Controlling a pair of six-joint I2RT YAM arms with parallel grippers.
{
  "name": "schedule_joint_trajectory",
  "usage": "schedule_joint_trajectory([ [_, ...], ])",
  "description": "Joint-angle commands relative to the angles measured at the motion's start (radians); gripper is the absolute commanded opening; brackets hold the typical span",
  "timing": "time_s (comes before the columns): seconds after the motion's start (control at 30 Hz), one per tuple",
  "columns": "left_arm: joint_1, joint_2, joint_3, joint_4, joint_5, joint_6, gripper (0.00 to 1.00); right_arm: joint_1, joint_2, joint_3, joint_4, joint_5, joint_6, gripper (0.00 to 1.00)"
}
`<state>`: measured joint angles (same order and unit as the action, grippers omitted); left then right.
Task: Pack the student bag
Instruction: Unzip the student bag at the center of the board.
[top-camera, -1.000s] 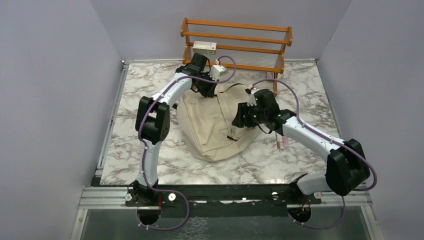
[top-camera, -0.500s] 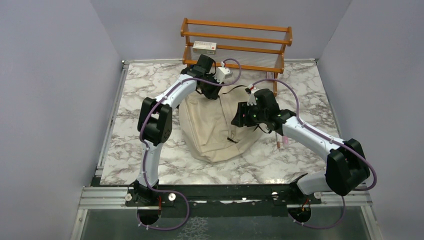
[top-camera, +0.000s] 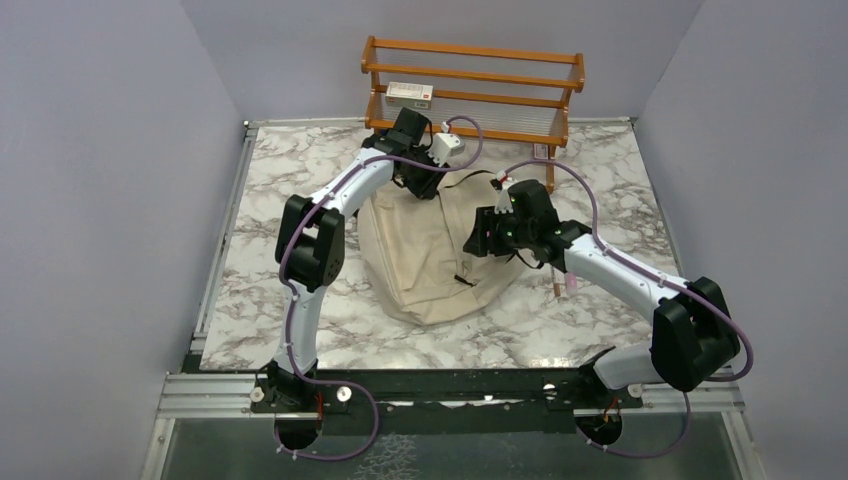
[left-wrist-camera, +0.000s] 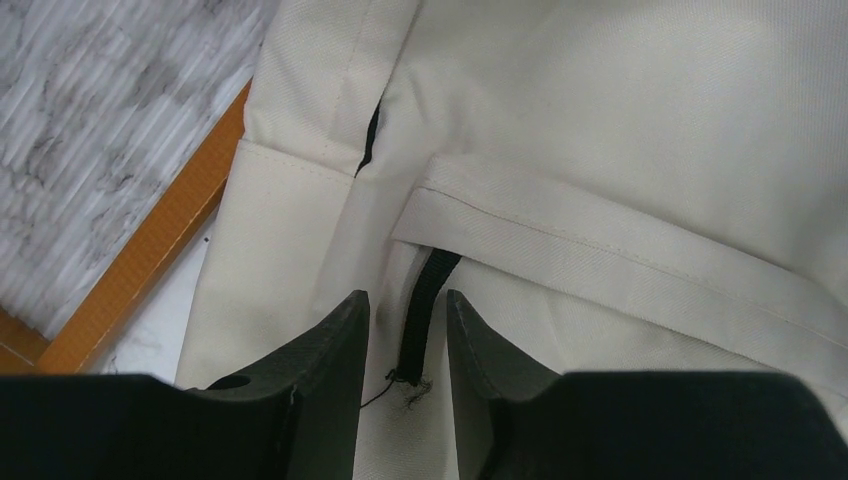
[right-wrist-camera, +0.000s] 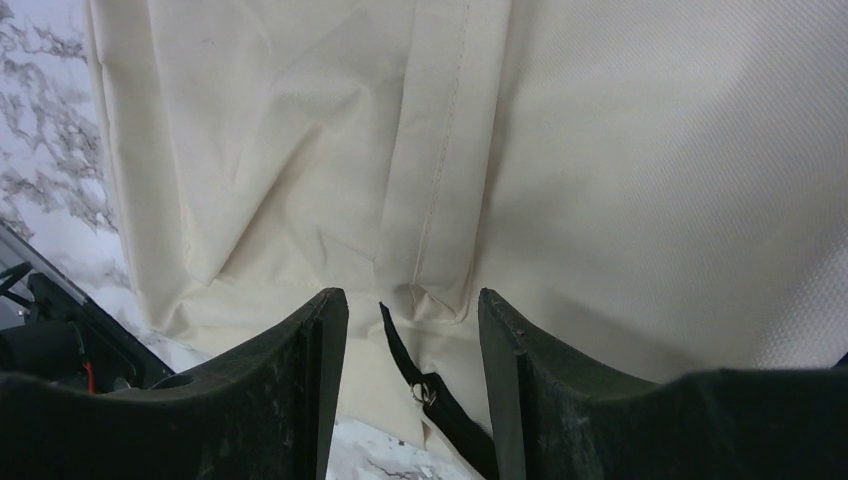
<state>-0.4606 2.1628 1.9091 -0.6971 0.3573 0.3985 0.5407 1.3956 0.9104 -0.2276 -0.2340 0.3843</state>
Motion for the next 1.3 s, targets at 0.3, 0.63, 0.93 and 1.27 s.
schedule_joint_trajectory([
  [0.3,-0.032,-0.026,0.036,0.002,-0.083,0.032,0.30,-0.007,-0.009,-0.020,0.022,-0.034,0.004,0.55],
  [0.63,-0.033,-0.026,0.028,0.002,-0.105,0.035,0.13,-0.007,-0.012,-0.023,0.023,-0.030,0.005,0.55],
  [0.93,-0.052,-0.069,0.011,0.003,-0.102,0.021,0.00,-0.007,-0.010,-0.029,0.034,-0.028,0.013,0.55],
  [1.27,-0.072,-0.121,-0.095,0.005,-0.101,-0.050,0.00,-0.016,-0.011,-0.030,0.035,-0.004,0.048,0.55],
])
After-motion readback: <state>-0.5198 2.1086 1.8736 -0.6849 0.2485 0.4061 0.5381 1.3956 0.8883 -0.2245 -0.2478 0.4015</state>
